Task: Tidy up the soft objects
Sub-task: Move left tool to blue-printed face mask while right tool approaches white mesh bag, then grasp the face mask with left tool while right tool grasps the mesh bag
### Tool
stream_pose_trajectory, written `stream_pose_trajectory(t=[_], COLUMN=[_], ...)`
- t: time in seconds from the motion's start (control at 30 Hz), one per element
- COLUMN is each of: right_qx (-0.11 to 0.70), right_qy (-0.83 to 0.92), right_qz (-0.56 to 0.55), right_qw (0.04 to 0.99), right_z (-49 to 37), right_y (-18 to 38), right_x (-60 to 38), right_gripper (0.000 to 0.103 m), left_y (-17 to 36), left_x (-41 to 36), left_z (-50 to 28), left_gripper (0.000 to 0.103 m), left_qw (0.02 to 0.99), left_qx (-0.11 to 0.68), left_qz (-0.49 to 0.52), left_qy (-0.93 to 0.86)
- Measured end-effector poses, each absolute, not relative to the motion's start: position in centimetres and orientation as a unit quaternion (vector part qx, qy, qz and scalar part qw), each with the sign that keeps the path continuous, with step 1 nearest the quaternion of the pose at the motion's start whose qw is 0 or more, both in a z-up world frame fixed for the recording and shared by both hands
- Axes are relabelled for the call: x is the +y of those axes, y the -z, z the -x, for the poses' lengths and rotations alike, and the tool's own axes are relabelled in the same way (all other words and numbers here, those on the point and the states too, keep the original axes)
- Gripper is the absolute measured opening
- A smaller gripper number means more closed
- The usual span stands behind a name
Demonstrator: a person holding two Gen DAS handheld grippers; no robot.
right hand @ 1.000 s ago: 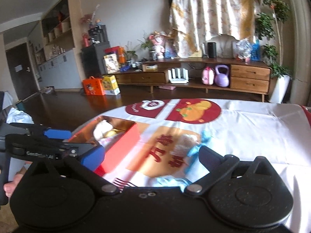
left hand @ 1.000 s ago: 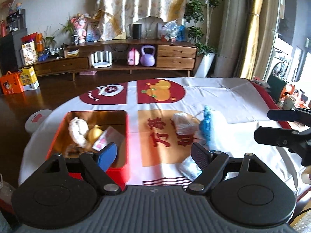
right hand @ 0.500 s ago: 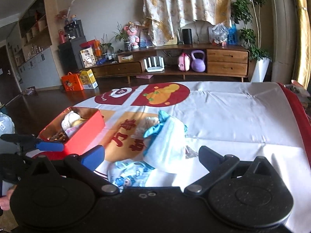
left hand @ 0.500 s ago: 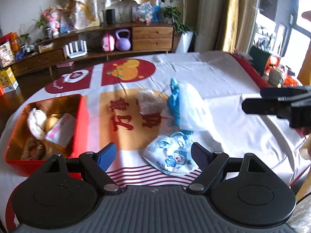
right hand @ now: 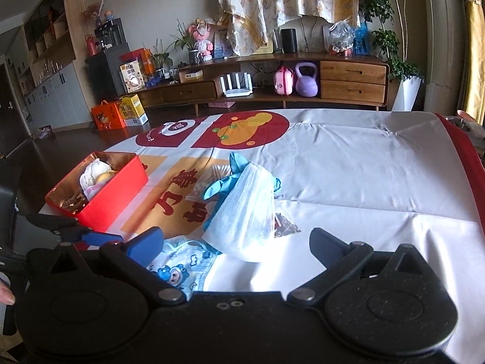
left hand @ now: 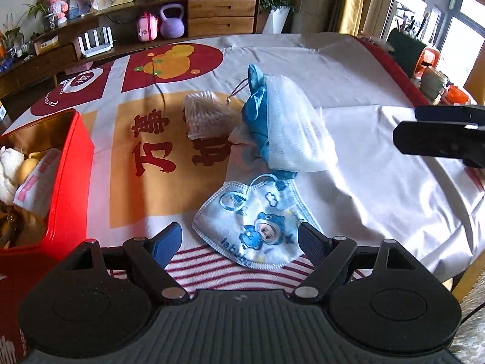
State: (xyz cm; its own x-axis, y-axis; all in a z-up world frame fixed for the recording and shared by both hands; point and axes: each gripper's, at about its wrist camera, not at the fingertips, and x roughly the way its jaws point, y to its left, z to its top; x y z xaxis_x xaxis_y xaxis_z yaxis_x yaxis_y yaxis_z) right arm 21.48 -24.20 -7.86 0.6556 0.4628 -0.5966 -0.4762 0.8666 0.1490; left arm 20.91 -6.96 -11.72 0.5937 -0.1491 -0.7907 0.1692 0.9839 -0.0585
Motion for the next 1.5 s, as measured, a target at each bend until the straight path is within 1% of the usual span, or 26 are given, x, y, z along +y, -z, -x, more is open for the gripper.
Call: stream_pose_trajectory(t=[0.13, 0.33, 0.5, 0.73, 0.87, 0.93, 1.0, 1.03, 1.1, 1.13, 1.17, 1.2, 1.23, 1.27, 1.33, 1.4, 1.5], right_qx=[0.33, 0.342, 0.359, 0.368, 0.374, 0.376, 0.378, 0.379, 0.381, 0.381, 0.382, 0.381, 0.38, 0.379, 0.379, 0.377, 0.372], right_qy=[-0.259, -0.268, -0.263, -0.25, -0.246, -0.244, -0.24, -0.237, -0.232, -0.23, -0.228, -0.226, -0.225, -0.222, -0.224, -0.221, -0.219], right_qz=[0.016, 0.021, 0.022, 0.027, 0.037, 0.043, 0.05, 0.053, 0.056, 0.057, 0.058, 0.059, 0.06, 0.061, 0.06, 0.061, 0.055], right_qw=[0.908, 0.901, 0.895, 0.895, 0.893, 0.893, 0.893, 0.893, 0.893, 0.893, 0.894, 0.894, 0.895, 0.896, 0.896, 0.898, 0.9], right_z=[-22.7, -24.7, -26.5, -28.2, -28.6, -28.7, -28.7, -28.7, -28.8, -28.8, -28.7, -28.7, -28.7, -28.7, -28.7, -28.7, -28.5], right_y=[8.2, 9.2, 10.5, 11.7, 12.3, 12.5, 12.8, 12.9, 13.1, 13.1, 13.1, 13.1, 13.1, 13.0, 13.0, 12.9, 12.7], right_x=[-23.6, -22.3, -21.0, -19.6, -19.0, -18.8, -18.6, -18.5, -18.4, -18.5, -18.5, -18.5, -18.5, -18.6, -18.8, -18.9, -19.2], right_gripper=[0.102, 0.097, 0.087, 0.079, 0.072, 0.068, 0.058, 0.055, 0.046, 0.044, 0.04, 0.033, 0.03, 0.027, 0.021, 0.011, 0.003], left_y=[12.6, 13.8, 14.7, 15.6, 15.8, 15.8, 15.7, 15.7, 15.6, 15.5, 15.5, 15.4, 15.4, 15.3, 15.2, 15.2, 14.9], left_x=[-7.1, -6.7, -6.5, -6.7, -7.3, -7.5, -7.5, -7.6, -7.8, -8.0, -8.2, -8.2, -8.3, -8.4, -8.4, -8.4, -8.3], left_z=[-21.8, -23.0, -23.8, -24.2, -23.8, -23.6, -23.5, -23.4, -23.1, -23.0, -22.9, -22.8, -22.7, -22.7, -22.6, -22.5, -22.3], left_gripper=[0.084, 0.084, 0.084, 0.084, 0.083, 0.081, 0.074, 0.071, 0.059, 0.056, 0.051, 0.043, 0.039, 0.032, 0.029, 0.017, 0.013], left_qw=[0.892, 0.891, 0.89, 0.892, 0.894, 0.896, 0.897, 0.897, 0.898, 0.899, 0.899, 0.899, 0.899, 0.898, 0.898, 0.897, 0.898], left_qx=[0.441, 0.444, 0.445, 0.441, 0.433, 0.43, 0.426, 0.424, 0.419, 0.417, 0.416, 0.416, 0.416, 0.417, 0.418, 0.419, 0.418], left_qz=[-0.024, -0.026, -0.028, -0.034, -0.048, -0.048, -0.048, -0.051, -0.052, -0.055, -0.055, -0.054, -0.053, -0.052, -0.05, -0.044, -0.039], left_qy=[0.093, 0.09, 0.089, 0.093, 0.1, 0.104, 0.108, 0.111, 0.12, 0.121, 0.123, 0.125, 0.126, 0.128, 0.129, 0.132, 0.129])
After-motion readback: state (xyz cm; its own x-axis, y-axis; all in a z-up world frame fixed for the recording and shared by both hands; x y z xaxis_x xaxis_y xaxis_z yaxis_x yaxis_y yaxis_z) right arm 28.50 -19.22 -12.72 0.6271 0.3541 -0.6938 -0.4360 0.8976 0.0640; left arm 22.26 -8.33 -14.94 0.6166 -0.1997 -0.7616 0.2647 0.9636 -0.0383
